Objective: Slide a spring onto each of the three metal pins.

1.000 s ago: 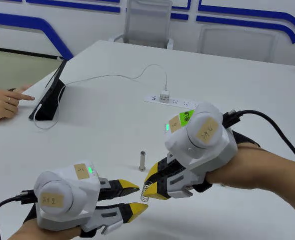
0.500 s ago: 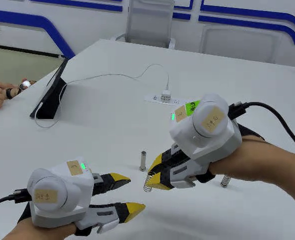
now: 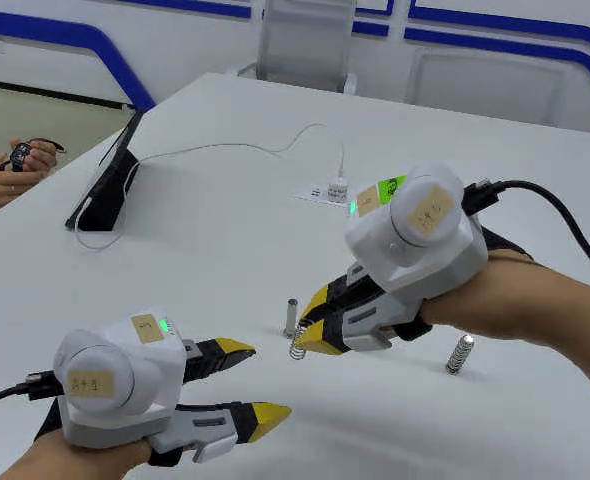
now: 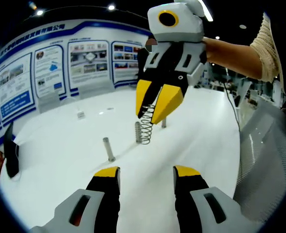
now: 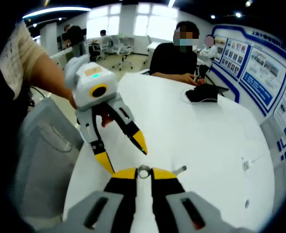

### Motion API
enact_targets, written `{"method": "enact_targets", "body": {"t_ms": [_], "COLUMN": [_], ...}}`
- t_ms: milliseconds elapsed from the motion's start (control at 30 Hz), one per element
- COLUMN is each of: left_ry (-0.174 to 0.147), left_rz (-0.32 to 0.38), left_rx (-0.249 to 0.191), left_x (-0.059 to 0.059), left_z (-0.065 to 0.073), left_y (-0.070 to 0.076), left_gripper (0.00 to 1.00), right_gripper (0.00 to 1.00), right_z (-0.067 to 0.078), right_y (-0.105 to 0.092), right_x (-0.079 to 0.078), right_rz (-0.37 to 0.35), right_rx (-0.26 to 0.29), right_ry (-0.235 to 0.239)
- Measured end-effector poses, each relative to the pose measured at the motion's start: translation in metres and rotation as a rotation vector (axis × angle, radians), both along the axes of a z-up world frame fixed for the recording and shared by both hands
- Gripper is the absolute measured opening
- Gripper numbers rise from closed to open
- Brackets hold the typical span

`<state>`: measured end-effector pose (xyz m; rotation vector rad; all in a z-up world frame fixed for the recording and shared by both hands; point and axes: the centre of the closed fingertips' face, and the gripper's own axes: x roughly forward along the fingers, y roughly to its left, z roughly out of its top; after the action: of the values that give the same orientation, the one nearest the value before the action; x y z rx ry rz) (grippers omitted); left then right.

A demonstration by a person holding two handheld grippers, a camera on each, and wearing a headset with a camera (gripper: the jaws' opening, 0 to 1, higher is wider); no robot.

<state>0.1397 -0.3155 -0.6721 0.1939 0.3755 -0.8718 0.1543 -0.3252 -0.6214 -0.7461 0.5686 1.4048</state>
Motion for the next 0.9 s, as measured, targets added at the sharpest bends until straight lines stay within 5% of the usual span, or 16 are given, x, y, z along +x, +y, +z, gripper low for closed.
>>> {"method": "enact_targets", "body": {"t_ms": [900], "left_ry": [-0.004], "left_rz": [0.020], "left_rx": [-0.006], "left_x": [0.003], "left_z": [0.001], "left_y": [0.009], "left_gripper": [0.45], "right_gripper": [0.12], "right_z": [0.014], "right_y": [0.004], "right_x": [0.036], "right_rz": [-0.040], "right_rx": [0.003], "right_ry": [-0.028]}}
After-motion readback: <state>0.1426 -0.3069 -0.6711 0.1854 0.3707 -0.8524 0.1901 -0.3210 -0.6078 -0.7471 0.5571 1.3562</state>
